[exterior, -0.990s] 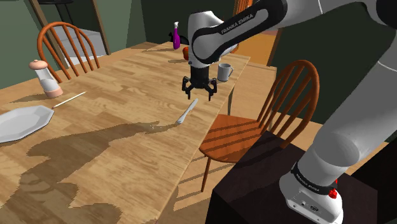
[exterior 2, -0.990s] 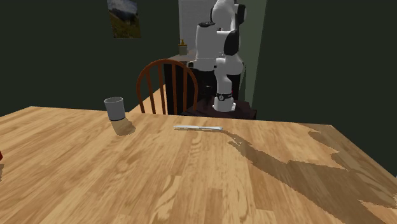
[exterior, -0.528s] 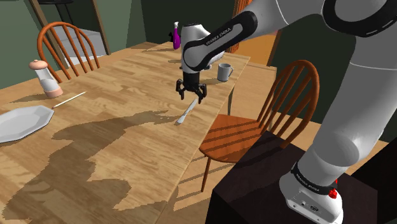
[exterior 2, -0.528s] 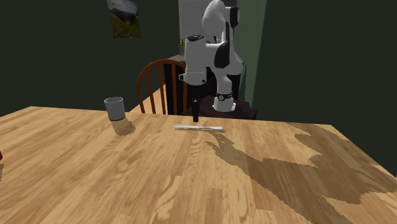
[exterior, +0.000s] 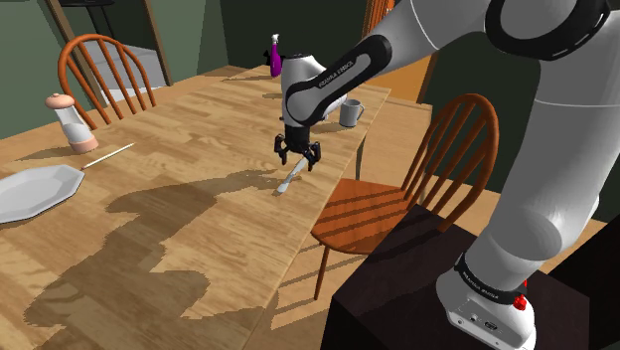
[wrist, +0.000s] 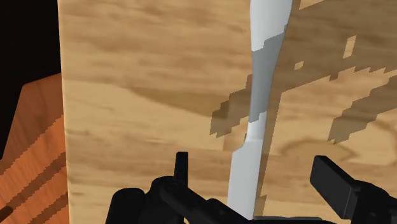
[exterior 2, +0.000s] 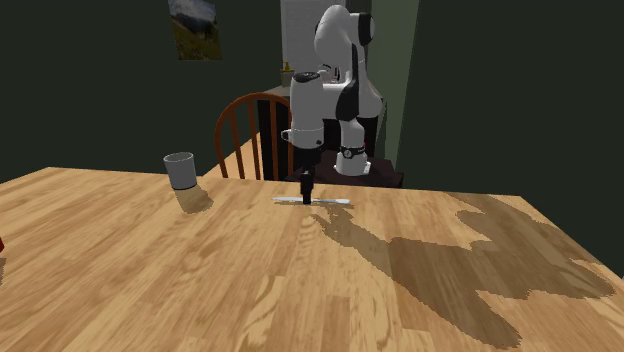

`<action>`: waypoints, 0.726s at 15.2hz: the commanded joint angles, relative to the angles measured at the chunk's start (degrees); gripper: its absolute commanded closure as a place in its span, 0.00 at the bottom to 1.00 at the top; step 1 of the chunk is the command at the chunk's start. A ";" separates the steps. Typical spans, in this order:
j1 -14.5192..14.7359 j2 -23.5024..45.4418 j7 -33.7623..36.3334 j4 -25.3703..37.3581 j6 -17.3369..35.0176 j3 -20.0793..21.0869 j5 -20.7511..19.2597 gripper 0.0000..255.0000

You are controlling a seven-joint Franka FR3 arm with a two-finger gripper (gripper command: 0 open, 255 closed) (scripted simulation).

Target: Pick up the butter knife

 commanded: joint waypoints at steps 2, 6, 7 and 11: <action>0.01 0.29 0.04 0.01 0.30 -0.07 -0.13 1.00; 0.03 0.31 0.07 0.04 0.28 -0.06 -0.14 1.00; 0.03 0.32 0.07 0.06 0.28 -0.06 -0.14 1.00; -0.07 -0.28 -0.13 0.15 -0.38 0.03 0.13 1.00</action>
